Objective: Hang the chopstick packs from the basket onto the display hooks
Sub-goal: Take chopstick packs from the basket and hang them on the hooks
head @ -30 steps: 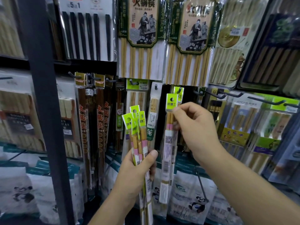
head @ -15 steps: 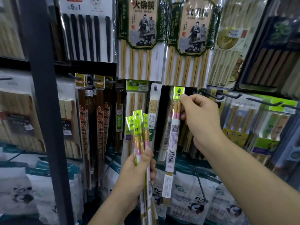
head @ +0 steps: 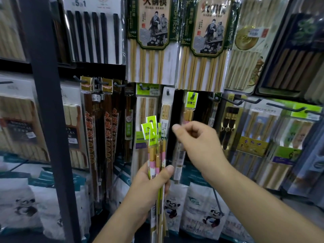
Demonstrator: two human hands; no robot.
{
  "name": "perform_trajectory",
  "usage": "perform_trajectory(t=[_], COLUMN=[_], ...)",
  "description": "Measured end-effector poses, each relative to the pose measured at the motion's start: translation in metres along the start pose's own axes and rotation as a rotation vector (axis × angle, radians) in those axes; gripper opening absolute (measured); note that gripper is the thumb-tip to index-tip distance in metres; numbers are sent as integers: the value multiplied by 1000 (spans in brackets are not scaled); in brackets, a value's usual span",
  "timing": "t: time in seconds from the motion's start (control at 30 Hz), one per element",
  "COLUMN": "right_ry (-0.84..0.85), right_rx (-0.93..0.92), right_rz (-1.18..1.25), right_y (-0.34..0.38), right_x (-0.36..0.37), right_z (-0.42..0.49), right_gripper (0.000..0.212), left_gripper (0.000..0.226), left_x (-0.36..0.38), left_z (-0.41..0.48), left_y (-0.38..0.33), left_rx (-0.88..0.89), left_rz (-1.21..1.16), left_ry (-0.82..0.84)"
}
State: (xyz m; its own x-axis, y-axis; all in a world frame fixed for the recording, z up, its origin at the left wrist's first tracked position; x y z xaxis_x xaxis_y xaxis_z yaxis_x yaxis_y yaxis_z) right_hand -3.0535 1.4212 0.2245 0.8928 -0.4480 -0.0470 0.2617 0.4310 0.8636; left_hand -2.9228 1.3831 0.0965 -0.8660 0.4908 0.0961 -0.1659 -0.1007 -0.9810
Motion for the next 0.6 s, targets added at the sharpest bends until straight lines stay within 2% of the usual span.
perform_trajectory(t=[0.1,0.23,0.33,0.43,0.53,0.6], right_ry=[115,105,54,-2,-60,-99], right_rx=[17,44,34,-23,-64,-88], right_rz=[-31,-103,-126,-34,51,81], right_y=[-4,-9,-2,18,36,44], right_x=[21,20,12,1,-13,-19], right_z=[-7,-7,-5,0,11,19], right_gripper=[20,16,21,25,28,30], left_gripper=[37,32,34,28,2,17], left_x=[2,-1,-3,-7,-11,-12], left_z=[0,-1,-1,2,2,2], left_y=[1,-1,-1,2,4,4], left_rx=[18,29,15,-27,-31,-14], left_rz=[20,65,26,-8,-37,-20], left_ry=[-9,-45,-58,-78,-71,-64])
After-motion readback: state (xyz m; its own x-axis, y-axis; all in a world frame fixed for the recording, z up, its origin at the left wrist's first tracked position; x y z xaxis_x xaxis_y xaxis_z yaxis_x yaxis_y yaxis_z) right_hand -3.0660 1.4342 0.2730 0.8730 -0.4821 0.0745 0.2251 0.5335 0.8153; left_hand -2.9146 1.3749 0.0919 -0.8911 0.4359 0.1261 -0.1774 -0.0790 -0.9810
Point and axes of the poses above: each hand's wrist, its own z-axis towards the middle knuckle, its own x-axis out of the palm, y = z × x, the point moved 9 cm from there along z, towards the middle knuckle, and after that the axes turned 14 degrees about z, right-handed, at the moved point
